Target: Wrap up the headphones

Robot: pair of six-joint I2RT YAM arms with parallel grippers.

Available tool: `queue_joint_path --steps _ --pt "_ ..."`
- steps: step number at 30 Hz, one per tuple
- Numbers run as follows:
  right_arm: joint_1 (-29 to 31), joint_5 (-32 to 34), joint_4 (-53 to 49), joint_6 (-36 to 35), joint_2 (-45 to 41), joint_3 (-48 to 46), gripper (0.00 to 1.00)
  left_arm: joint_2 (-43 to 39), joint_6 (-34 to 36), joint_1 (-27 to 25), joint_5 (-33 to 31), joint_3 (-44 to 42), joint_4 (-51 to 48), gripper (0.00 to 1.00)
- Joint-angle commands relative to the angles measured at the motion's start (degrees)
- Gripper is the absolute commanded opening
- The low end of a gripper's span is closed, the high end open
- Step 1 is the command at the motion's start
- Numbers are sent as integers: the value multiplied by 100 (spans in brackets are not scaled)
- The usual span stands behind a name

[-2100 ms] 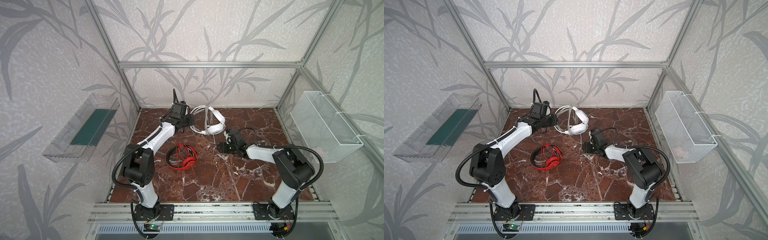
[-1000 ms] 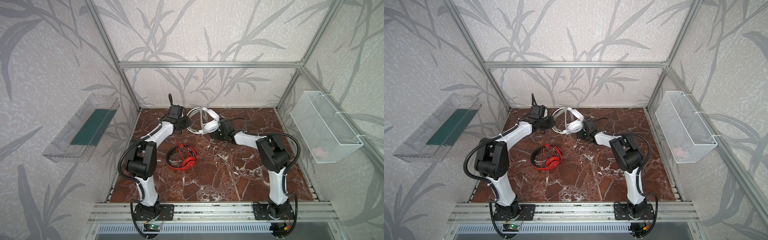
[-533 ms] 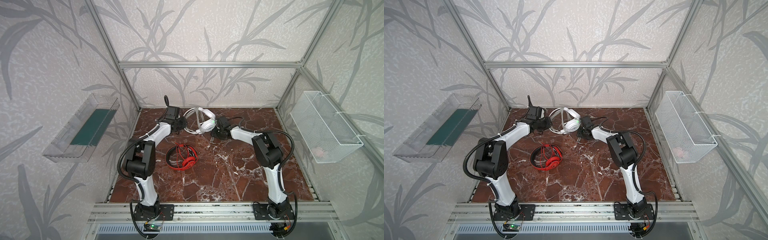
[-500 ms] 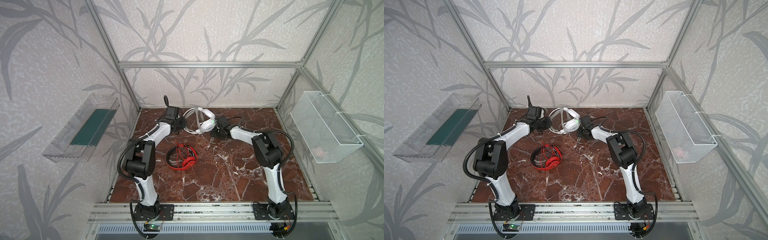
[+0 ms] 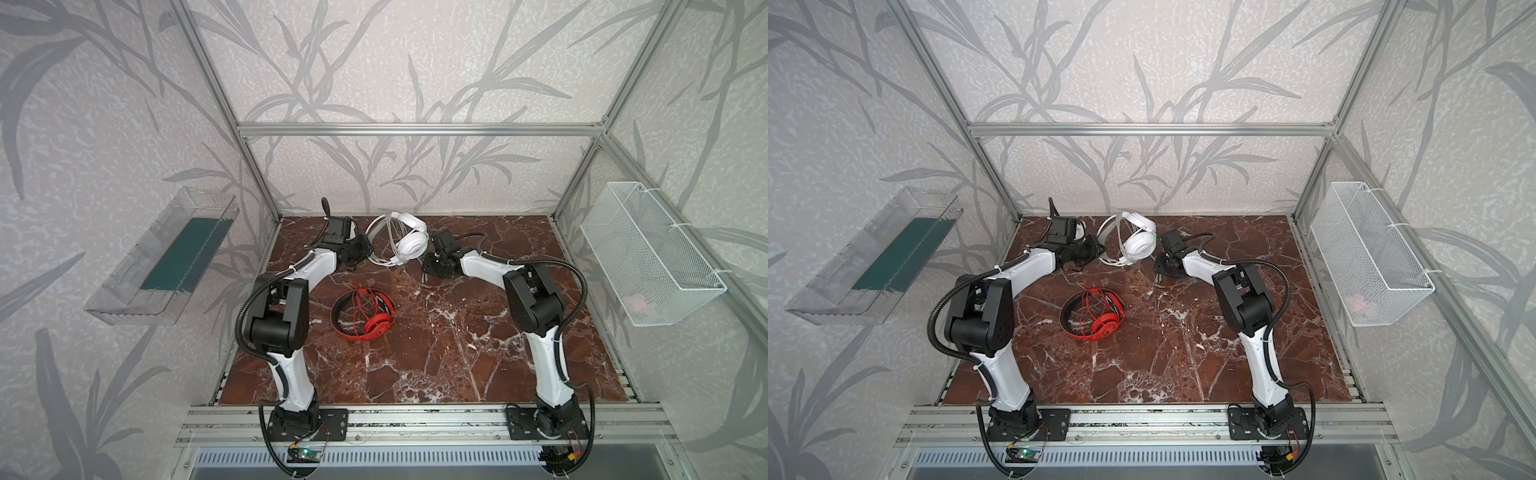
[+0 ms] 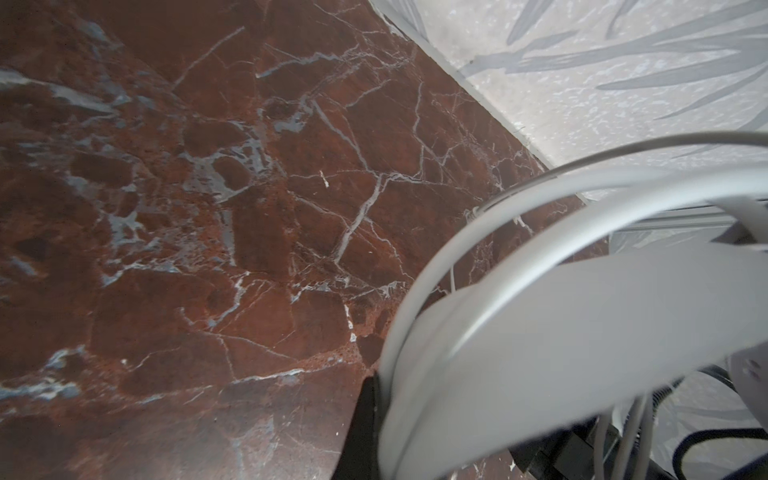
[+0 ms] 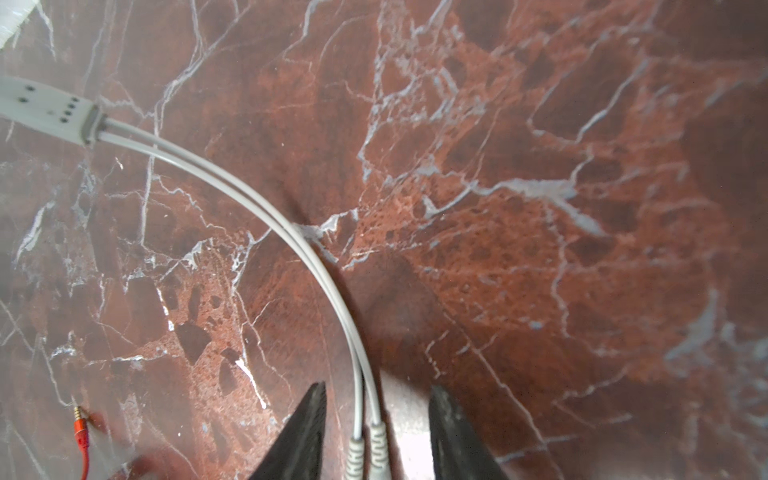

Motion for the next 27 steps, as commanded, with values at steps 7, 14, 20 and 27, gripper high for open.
queue_joint_path --steps 7,14,20,27 --pt "-41 -276 -1410 -519 675 494 42 190 -81 36 605 197 206 0" --pt "-14 -595 -2046 -642 1237 1130 42 243 -138 36 665 136 285 0" --pt "44 -421 -2837 -918 1648 1923 41 264 -186 34 787 116 414 0" --pt "84 44 -4036 -1393 1951 2660 37 210 -161 30 947 119 488 0"
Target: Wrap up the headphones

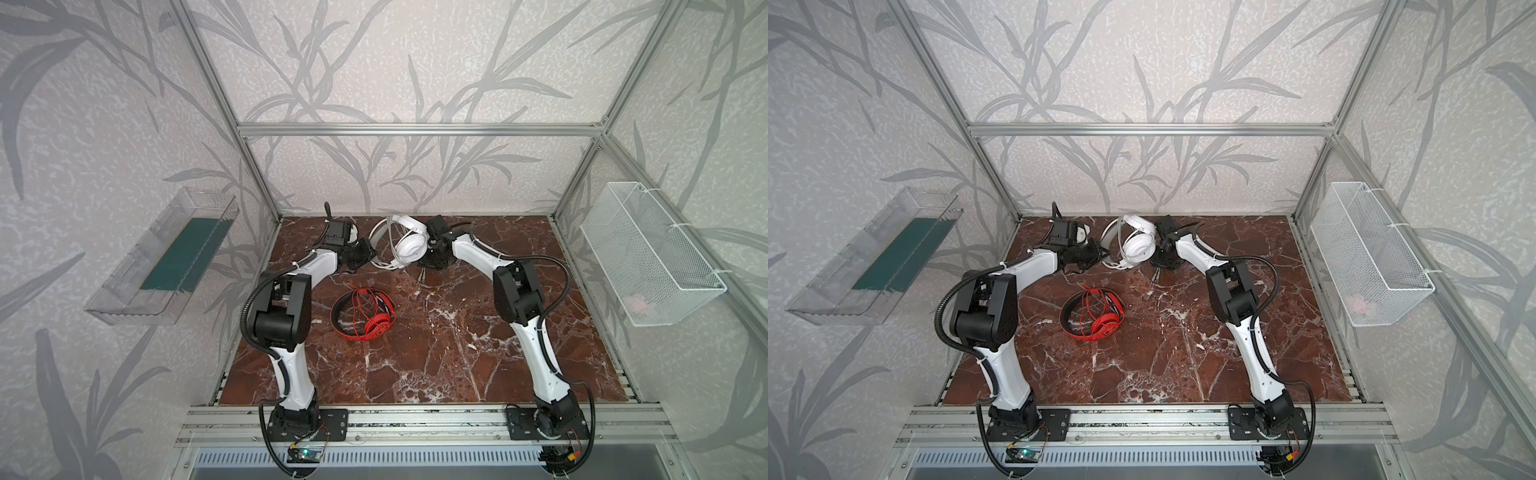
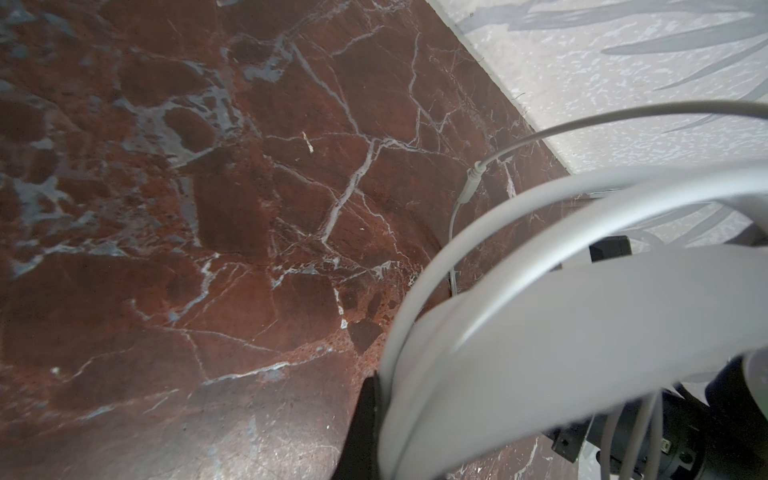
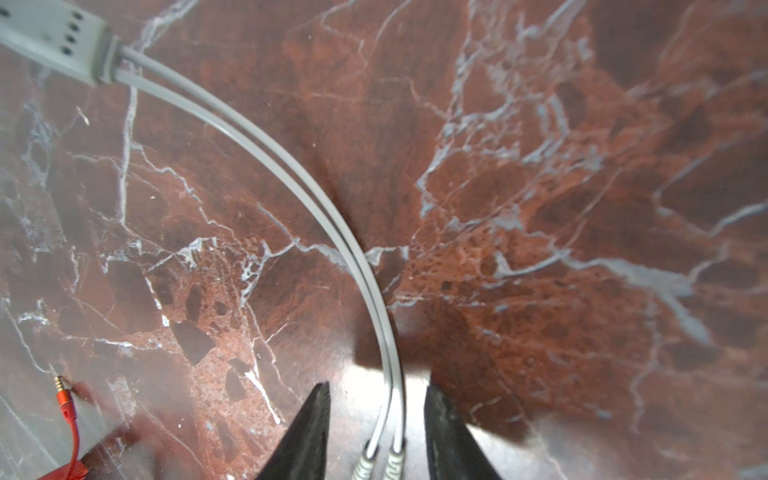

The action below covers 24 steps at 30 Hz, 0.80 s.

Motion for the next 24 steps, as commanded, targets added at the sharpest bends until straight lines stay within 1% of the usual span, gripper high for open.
queue_joint_path --steps 1,7,11,16,19,22,24 --pt "118 512 -1538 -372 614 -117 34 -99 -104 -16 431 96 455 0" --pt "183 706 -2054 -507 730 -59 33 -105 -64 -15 739 -40 620 0" --pt "178 877 -2215 -638 665 -180 31 -136 19 -11 818 -49 496 0" --pt "161 997 -2250 -849 515 -424 20 -158 248 -10 743 82 128 0" --pt "143 780 -1842 -817 246 -866 15 -164 253 -18 719 91 76 0" --pt "145 708 -1457 -746 -28 -1350 6 -148 200 -18 717 90 70 0" --pt "141 719 -1358 -757 -148 -1567 2 -141 188 -11 724 74 82 0"
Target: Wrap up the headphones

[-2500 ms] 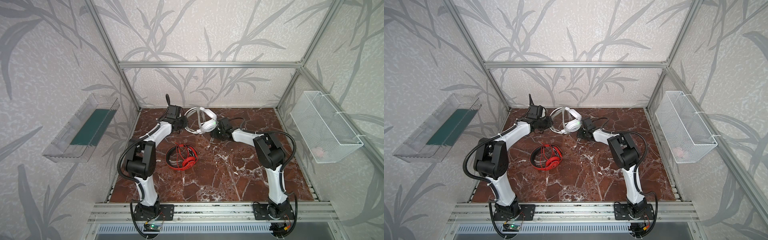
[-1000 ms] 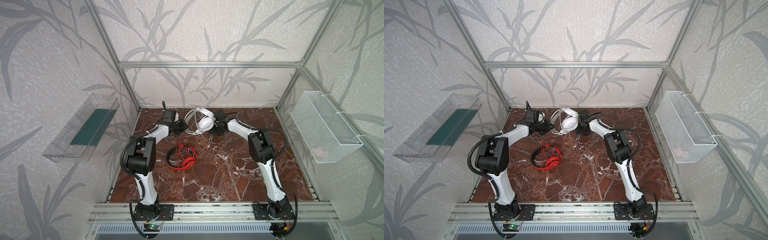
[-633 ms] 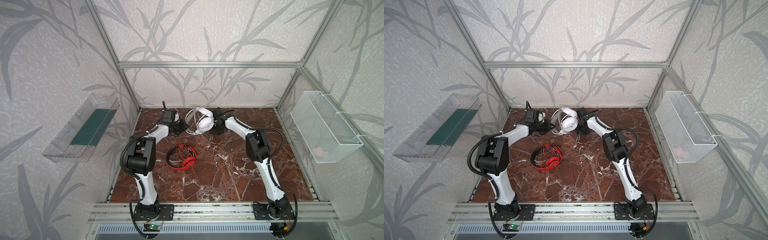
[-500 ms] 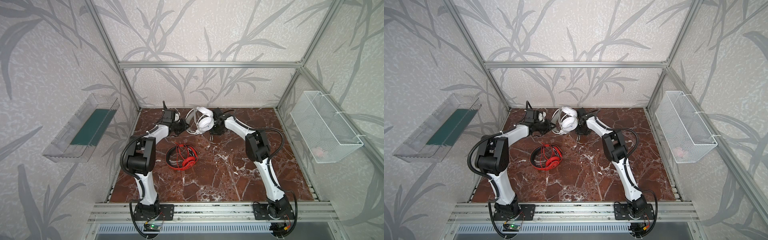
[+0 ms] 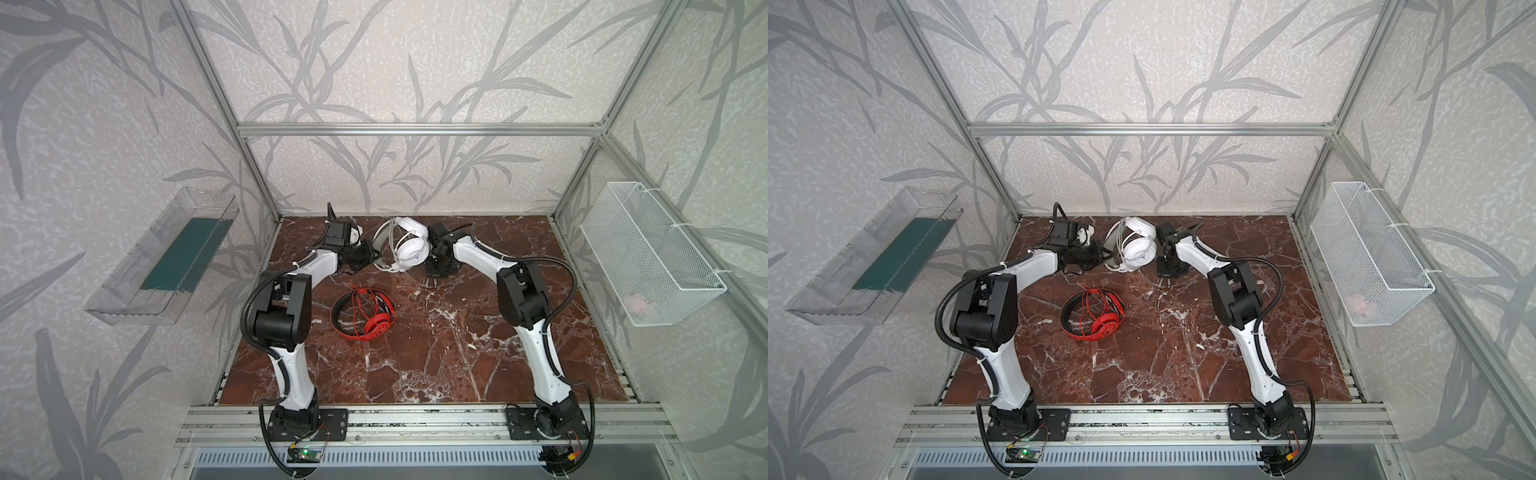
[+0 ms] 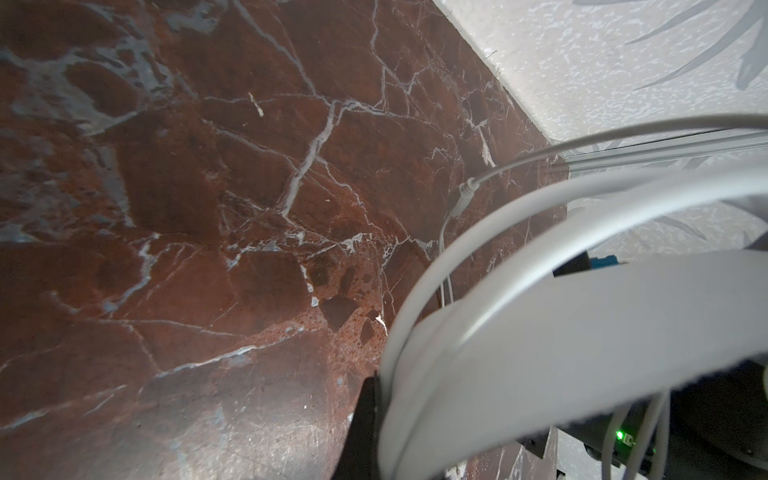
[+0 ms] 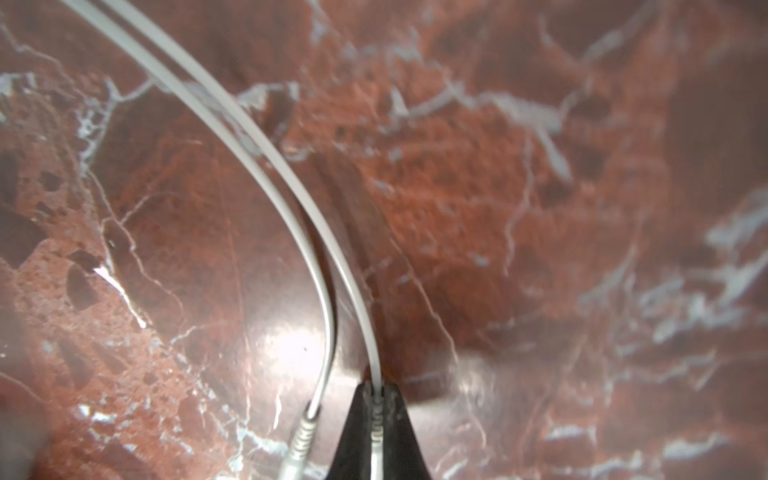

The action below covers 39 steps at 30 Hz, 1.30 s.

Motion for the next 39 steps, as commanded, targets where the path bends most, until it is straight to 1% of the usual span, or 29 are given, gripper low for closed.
queue_joint_path --steps 1,7,13,17,21,27,32,35,39 --pt "41 -38 -643 -48 420 -756 0 -142 -38 -15 175 112 124 0" --pt "48 -304 -177 -323 7 -1432 0 -140 -79 -13 92 91 88 0" --pt "60 -752 1107 -617 -1035 -2750 0 -132 -531 -20 -130 64 395 0" --pt "92 -1062 1610 -811 -1598 -3404 0 -113 -775 -48 -337 16 617 0" --pt "236 -1305 1740 -1195 -1953 -3753 0 -35 -743 -149 -609 171 358 0" --pt "375 -1949 1907 -1585 -2501 -4175 0 126 -533 -374 -1159 450 -171 0" --pt "436 -2337 1903 -1944 -2949 -4445 0 299 -498 -457 -1386 686 -407 0" --pt "478 -2512 1780 -2213 -3138 -4446 0 417 -288 -584 -1615 943 -733 0" --pt "517 -2740 1717 -2522 -3410 -4463 0 644 34 -801 -2106 1322 -1337 0"
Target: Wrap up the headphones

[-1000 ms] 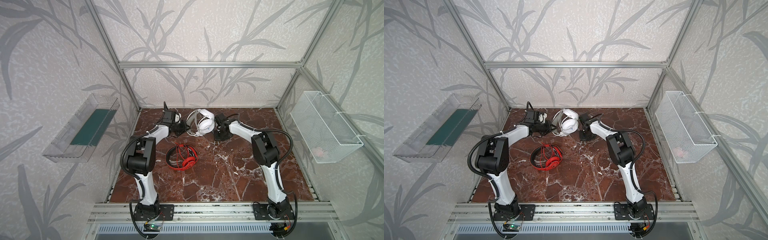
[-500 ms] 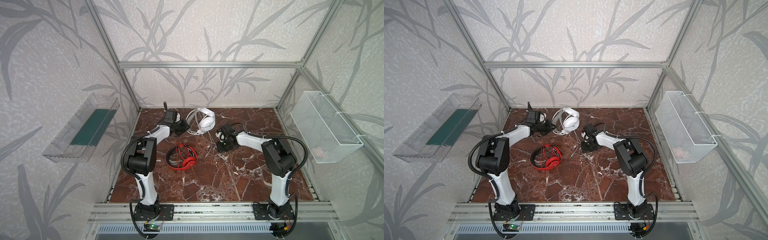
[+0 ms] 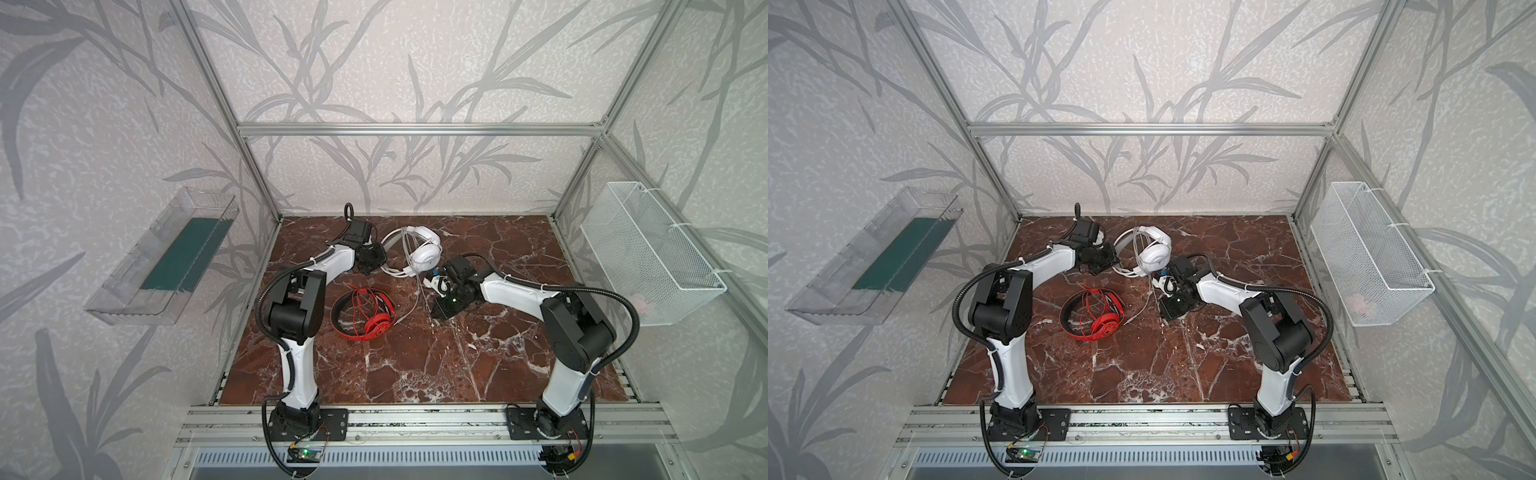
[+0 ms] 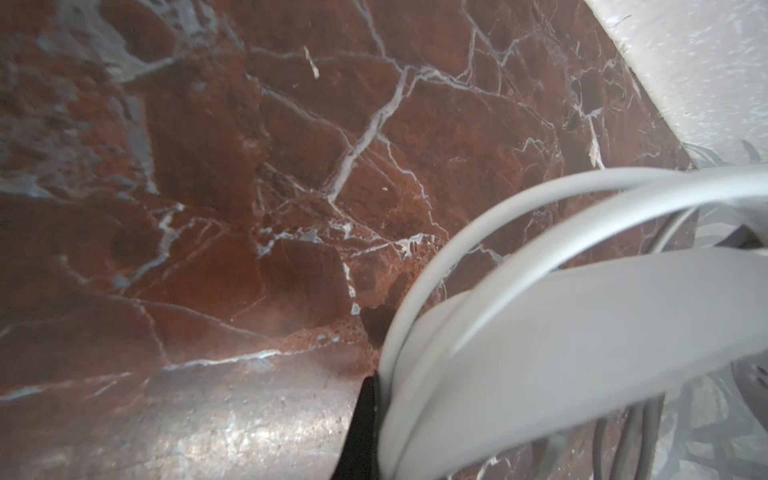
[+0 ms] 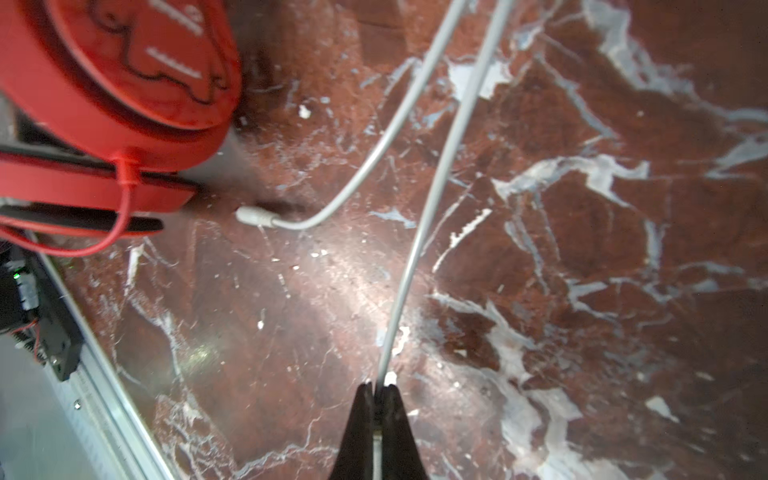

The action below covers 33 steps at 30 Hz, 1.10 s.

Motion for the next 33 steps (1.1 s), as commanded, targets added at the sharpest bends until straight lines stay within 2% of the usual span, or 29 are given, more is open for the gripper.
queue_joint_path --steps 1,10,17,28,33 --pt "77 -409 -318 -443 -385 -80 0 103 224 -154 -506 512 -363 0" --pt "81 -292 -774 -752 -948 -76 0 503 436 -502 -1027 1084 -1276 0" --pt "75 -17 -1217 -973 -1218 175 0 529 574 -782 -1303 1120 -1490 0" --pt "-55 7 -2662 -1422 -662 1469 0 783 294 -1352 -1182 1264 -1601 0" --pt "-143 248 -2753 -1533 -604 1743 0 919 268 -1445 -1040 1313 -1644 0"
